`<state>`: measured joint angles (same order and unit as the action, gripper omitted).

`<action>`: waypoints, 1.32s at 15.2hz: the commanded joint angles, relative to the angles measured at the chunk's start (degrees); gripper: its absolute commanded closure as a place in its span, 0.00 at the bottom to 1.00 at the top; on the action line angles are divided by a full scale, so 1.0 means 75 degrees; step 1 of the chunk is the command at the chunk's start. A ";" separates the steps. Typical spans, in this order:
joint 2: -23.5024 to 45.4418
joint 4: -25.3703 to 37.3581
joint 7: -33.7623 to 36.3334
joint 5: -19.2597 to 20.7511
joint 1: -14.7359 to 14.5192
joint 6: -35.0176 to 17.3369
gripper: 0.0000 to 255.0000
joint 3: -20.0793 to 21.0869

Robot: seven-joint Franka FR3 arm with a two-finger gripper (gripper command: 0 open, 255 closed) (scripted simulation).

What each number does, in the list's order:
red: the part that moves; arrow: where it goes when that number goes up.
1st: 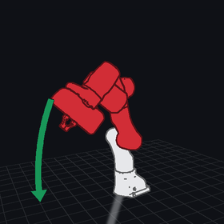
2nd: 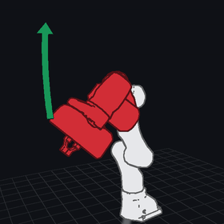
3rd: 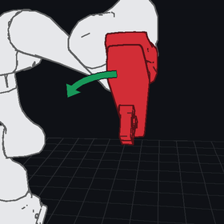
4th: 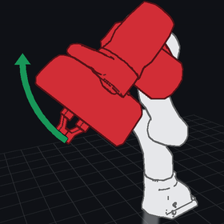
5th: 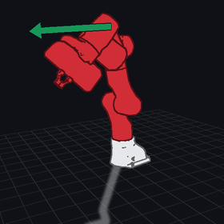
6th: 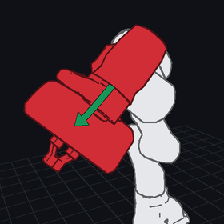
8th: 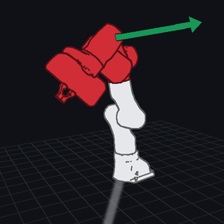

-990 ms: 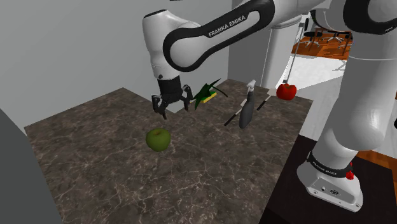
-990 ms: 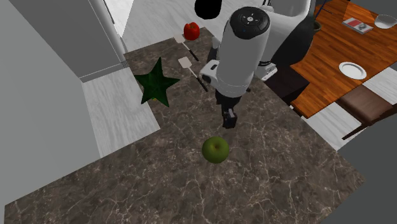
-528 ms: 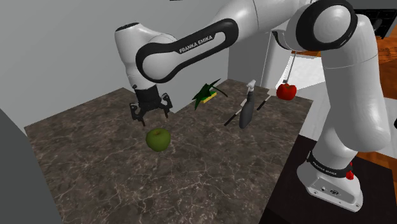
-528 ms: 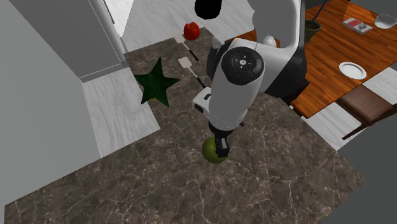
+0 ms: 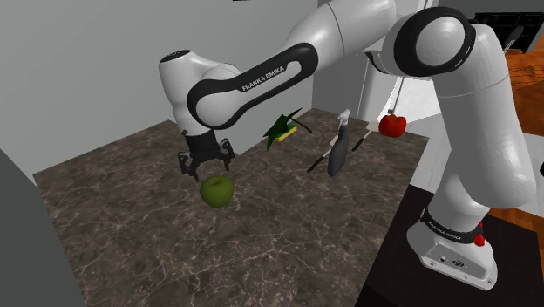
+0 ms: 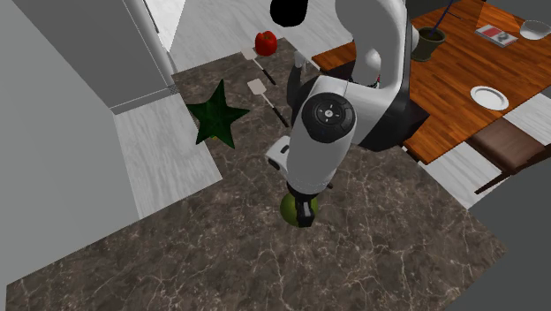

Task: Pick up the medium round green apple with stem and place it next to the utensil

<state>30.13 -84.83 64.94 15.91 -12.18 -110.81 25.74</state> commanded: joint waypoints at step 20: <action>-0.0049 0.0119 -0.0034 -0.0030 0.0004 0.0158 1.00 0.0014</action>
<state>30.00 -84.25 64.80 15.80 -12.19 -110.15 25.78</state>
